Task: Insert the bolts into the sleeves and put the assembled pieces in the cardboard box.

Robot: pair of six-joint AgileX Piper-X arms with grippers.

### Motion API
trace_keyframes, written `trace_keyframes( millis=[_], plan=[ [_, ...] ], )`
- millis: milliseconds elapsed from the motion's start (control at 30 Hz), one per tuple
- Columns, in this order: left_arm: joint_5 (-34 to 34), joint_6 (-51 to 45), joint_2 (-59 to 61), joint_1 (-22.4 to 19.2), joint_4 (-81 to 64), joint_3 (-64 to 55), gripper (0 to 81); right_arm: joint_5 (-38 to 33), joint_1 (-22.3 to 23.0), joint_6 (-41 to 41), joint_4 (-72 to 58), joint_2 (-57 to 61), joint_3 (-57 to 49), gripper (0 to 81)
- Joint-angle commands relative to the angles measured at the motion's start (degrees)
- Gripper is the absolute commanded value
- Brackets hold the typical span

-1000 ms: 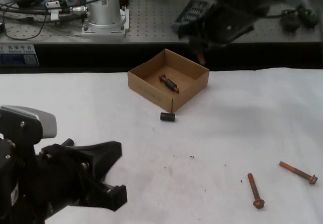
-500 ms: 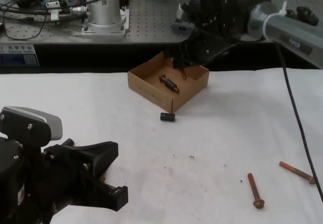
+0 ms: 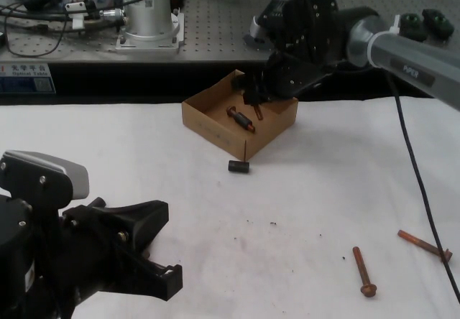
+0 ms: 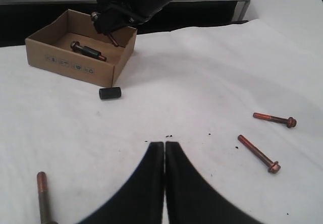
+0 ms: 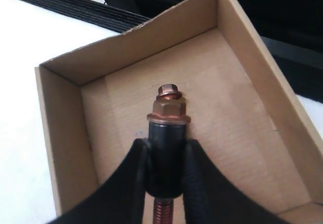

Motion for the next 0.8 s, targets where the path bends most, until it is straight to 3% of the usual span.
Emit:
trace_keyframes(
  millis=[0,67,500,767],
  plan=[
    [-1.1,1.1,0.2,-0.2,-0.8,-0.6,0.6,-1.1,-0.3,-0.3,-1.2,-0.2,-1.0,23.0],
    [-1.1,1.2,0.2,-0.2,-0.8,-0.6,0.6,-1.7,-0.1,-0.3,-1.2,-0.2,-1.0,30.2],
    [-1.6,1.4,0.2,-0.2,-0.8,-0.6,0.6,-8.4,1.3,0.0,1.3,-3.6,-1.0,30.6],
    [-4.1,1.5,0.2,-0.2,0.2,-0.6,0.6,-6.2,3.8,-8.6,20.1,-15.1,-0.6,30.6]
  ],
)
